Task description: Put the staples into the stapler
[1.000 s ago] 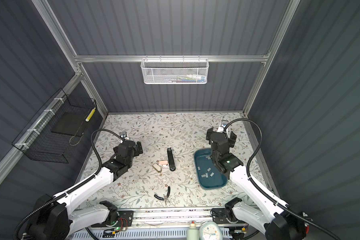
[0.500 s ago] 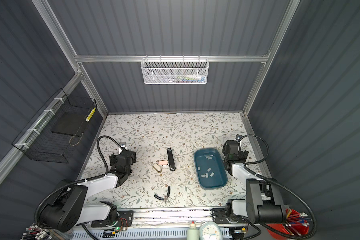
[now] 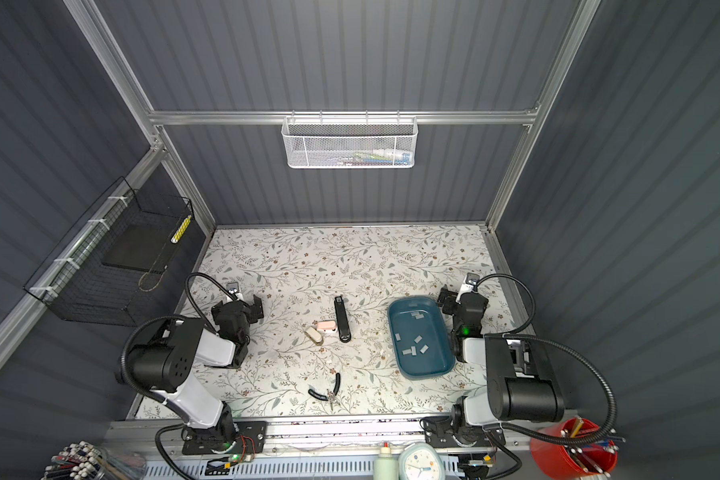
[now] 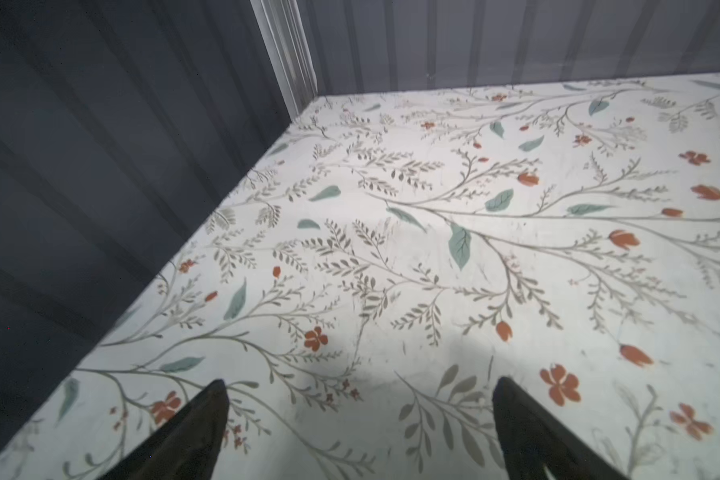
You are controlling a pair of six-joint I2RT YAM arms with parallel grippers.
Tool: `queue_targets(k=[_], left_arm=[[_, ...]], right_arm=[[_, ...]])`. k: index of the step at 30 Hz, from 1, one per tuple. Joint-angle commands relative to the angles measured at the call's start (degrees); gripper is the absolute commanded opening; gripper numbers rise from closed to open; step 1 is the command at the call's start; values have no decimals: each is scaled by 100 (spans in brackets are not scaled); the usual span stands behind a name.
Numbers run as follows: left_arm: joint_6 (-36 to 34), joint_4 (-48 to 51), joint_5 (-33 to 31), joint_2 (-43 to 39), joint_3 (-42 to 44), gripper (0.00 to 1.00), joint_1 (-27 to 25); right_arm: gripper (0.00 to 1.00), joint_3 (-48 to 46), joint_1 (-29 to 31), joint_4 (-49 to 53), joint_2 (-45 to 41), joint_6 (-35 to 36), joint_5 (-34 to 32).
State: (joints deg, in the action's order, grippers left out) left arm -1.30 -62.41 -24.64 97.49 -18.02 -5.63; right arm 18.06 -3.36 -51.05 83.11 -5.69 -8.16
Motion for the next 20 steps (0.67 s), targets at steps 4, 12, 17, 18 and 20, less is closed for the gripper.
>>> queue_targets(k=[4,12,17,18,20], left_arm=[[308,293,446,12,-464,99,27],[392,699,111,77,-738,99,18],[394,713,117,77,-738,99,18],[392,711,118,77,-736,99,18],[394,713,110,77,-738,99,18]], right_arm=[[99,-47,6,-615,11,86,263],[99,-50,10,-648,23,86,257],[99,5,10,-571,47,103,266],[99,13,21,-547,48,104,258],[99,-23,26,-596,23,119,257]])
